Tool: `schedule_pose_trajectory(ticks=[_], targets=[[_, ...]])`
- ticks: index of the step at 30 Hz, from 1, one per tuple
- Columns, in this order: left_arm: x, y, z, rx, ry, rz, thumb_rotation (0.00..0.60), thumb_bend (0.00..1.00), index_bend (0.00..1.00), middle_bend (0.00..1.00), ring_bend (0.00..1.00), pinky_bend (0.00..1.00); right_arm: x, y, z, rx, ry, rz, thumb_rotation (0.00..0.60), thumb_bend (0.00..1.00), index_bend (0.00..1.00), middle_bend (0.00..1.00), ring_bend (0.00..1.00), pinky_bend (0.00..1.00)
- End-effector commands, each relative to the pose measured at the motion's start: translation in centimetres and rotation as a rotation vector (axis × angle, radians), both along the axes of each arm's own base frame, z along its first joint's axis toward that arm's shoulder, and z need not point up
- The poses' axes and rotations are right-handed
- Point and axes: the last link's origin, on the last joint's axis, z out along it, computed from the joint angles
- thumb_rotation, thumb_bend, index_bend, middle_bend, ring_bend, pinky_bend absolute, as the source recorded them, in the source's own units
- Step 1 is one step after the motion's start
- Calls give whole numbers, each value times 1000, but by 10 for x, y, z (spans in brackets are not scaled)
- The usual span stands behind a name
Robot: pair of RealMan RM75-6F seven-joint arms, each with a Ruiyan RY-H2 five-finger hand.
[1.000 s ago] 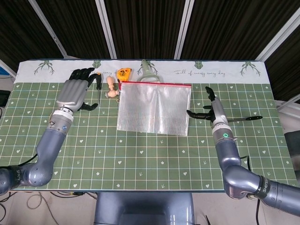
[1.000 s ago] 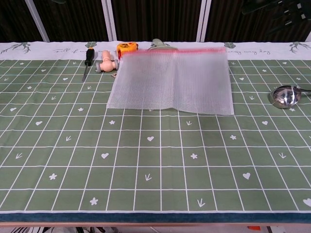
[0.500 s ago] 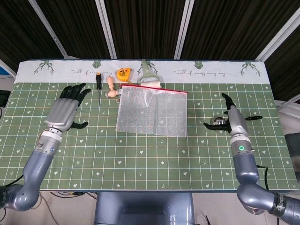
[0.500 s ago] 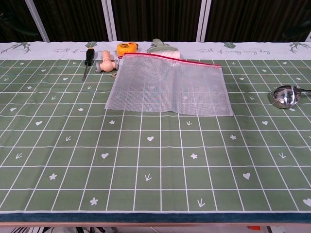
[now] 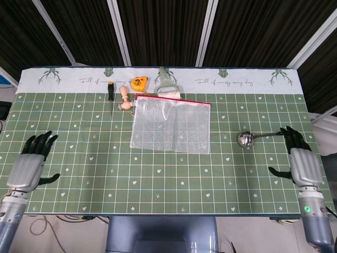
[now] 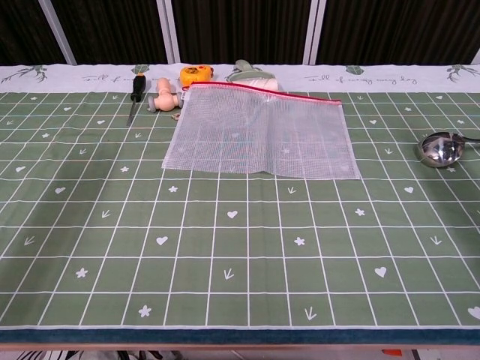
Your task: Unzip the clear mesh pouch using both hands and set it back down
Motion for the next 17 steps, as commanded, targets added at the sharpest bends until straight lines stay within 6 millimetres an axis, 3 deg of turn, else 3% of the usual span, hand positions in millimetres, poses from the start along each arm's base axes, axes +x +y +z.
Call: schedule_pose_trajectory(ticks=[1, 7, 17], targets=[[-23, -24, 3, 34, -1, 4, 600, 70, 0, 0, 0, 0, -38, 45, 10, -41, 91, 1, 600, 94, 0, 0, 0, 206], [-37, -39, 12, 87, 7, -30, 600, 70, 0, 0, 0, 0, -48, 59, 21, -87, 104, 20, 600, 94, 0, 0, 0, 206], [-41, -36, 8, 84, 13, -21, 600, 70, 0, 0, 0, 0, -56, 57, 22, -124, 76, -21, 600, 98, 0, 0, 0, 206]])
